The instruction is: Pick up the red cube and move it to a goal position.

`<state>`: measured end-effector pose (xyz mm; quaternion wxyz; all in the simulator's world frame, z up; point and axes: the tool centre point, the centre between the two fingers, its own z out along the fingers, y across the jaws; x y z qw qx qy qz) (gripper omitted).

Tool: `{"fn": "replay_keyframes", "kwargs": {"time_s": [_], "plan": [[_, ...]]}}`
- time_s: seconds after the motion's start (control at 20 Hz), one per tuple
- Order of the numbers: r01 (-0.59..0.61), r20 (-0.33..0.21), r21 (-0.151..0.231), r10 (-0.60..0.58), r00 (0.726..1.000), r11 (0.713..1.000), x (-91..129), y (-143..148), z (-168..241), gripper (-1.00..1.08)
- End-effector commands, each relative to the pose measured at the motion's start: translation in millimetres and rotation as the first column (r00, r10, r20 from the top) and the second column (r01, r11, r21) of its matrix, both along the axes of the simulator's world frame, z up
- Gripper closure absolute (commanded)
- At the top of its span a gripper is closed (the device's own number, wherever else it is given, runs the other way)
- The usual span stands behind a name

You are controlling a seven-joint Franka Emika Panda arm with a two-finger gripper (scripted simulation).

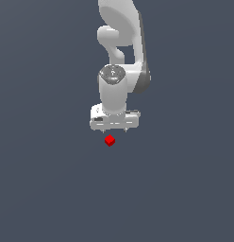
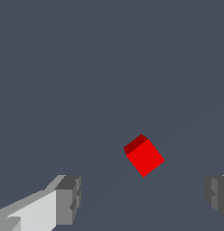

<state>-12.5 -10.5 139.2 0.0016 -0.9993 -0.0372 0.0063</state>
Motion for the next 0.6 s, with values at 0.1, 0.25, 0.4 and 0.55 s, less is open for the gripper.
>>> {"fn": "replay_keyframes", "kwargs": {"time_s": [0.1, 0.25, 0.4, 0.55], "plan": [[-0.081, 0.001, 0.001, 0.081, 0.997, 0.997, -3, -3, -15, -0.92], [-0.151, 0.003, 0.001, 0.151, 0.988, 0.988, -6, -5, -27, -0.92], [-0.229, 0.005, 0.001, 0.229, 0.973, 0.973, -8, -8, -41, -0.92], [-0.307, 0.007, 0.001, 0.307, 0.952, 0.952, -11, -12, -56, -0.92]]}}
